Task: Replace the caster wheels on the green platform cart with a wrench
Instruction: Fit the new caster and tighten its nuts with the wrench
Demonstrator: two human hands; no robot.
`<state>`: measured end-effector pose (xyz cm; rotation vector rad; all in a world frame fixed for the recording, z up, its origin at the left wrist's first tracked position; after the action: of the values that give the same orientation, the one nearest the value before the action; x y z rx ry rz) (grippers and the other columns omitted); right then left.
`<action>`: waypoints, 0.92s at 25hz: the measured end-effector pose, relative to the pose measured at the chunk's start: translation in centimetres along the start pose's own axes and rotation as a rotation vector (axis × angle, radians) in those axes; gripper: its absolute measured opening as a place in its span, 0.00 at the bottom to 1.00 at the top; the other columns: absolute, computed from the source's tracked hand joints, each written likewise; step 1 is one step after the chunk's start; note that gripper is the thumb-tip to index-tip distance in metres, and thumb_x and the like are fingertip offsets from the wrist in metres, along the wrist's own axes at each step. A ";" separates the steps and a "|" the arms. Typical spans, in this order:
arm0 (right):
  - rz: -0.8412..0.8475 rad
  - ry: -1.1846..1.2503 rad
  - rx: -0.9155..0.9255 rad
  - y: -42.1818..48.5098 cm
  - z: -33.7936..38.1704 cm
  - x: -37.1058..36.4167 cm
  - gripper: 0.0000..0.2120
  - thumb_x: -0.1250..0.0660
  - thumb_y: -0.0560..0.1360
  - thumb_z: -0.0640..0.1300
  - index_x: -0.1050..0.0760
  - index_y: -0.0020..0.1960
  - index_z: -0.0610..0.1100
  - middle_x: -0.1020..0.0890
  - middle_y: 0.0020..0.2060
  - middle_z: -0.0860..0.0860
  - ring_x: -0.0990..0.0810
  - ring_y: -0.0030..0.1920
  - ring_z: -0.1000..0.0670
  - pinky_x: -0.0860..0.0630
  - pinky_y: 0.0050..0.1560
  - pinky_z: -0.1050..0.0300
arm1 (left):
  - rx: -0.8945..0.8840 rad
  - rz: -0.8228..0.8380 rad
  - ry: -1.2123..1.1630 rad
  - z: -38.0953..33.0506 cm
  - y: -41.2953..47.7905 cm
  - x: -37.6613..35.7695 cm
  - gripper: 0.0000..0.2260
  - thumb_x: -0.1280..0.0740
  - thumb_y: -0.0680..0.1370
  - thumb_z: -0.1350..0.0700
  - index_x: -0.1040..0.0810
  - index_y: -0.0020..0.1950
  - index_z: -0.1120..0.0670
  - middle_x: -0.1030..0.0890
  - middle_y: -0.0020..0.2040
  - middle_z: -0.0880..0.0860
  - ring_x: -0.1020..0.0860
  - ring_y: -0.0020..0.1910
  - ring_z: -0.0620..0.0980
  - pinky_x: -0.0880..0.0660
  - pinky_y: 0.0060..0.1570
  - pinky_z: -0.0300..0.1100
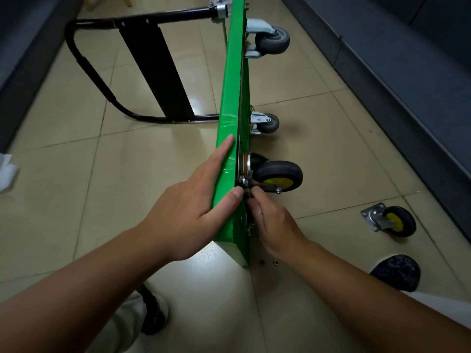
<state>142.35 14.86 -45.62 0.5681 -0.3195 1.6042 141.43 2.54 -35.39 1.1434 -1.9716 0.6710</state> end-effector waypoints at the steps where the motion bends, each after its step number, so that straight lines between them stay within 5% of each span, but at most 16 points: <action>1: 0.014 0.014 0.014 0.0 0.0 -0.1 0.15 0.51 0.83 0.57 0.31 0.57 0.49 0.19 0.43 0.48 0.20 0.41 0.44 0.23 0.40 0.43 | 0.003 -0.005 0.000 0.1 0.0 0.0 0.32 0.48 0.78 0.35 0.62 0.77 0.27 0.34 0.76 0.41 0.21 0.50 0.49 0.28 0.46 0.44; 9: 0.098 0.021 0.094 0.5 0.9 1.0 0.13 0.42 0.82 0.53 0.26 0.56 0.45 0.20 0.49 0.49 0.20 0.47 0.46 0.22 0.46 0.43 | 0.002 -0.004 0.008 -0.1 0.0 -0.1 0.32 0.48 0.78 0.35 0.62 0.77 0.28 0.29 0.73 0.46 0.24 0.43 0.45 0.31 0.40 0.38; 12: 0.115 0.023 0.068 0.0 2.0 1.1 0.08 0.40 0.83 0.50 0.26 0.50 0.47 0.21 0.42 0.52 0.21 0.43 0.50 0.23 0.42 0.47 | 0.001 -0.010 0.020 -0.1 -0.1 0.1 0.32 0.48 0.78 0.35 0.62 0.78 0.29 0.30 0.75 0.47 0.23 0.45 0.47 0.31 0.41 0.39; 15: 0.156 0.135 -0.106 -1.0 2.4 1.3 0.13 0.41 0.84 0.49 0.29 0.41 0.54 0.22 0.31 0.55 0.20 0.32 0.52 0.27 0.32 0.60 | -0.003 -0.015 0.033 -0.4 -0.1 0.2 0.30 0.47 0.82 0.38 0.62 0.79 0.31 0.30 0.76 0.49 0.24 0.46 0.49 0.31 0.43 0.44; 18: 0.275 0.408 -0.379 -2.3 3.8 0.3 0.19 0.44 0.84 0.56 0.27 0.46 0.42 0.21 0.27 0.44 0.18 0.29 0.38 0.26 0.27 0.59 | -0.006 -0.023 0.055 -0.5 0.0 0.3 0.31 0.46 0.82 0.40 0.62 0.79 0.32 0.32 0.77 0.49 0.22 0.52 0.54 0.32 0.47 0.44; 23: 0.369 0.797 -0.772 -3.1 6.5 0.5 0.21 0.44 0.84 0.58 0.30 0.44 0.42 0.25 0.26 0.48 0.22 0.26 0.49 0.23 0.27 0.60 | -0.017 -0.010 0.065 -0.6 0.1 0.4 0.31 0.46 0.82 0.39 0.63 0.79 0.33 0.32 0.77 0.48 0.21 0.56 0.54 0.28 0.49 0.45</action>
<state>146.50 12.31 -40.29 -0.7484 -0.4101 1.7526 141.41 2.78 -34.71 1.1072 -1.9127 0.6768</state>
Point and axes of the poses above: each hand's wrist, its own y-axis towards the middle knuckle, its own x-axis out of the back of the hand, z = x × y, the point moved 10 cm from there along y, towards the middle knuckle
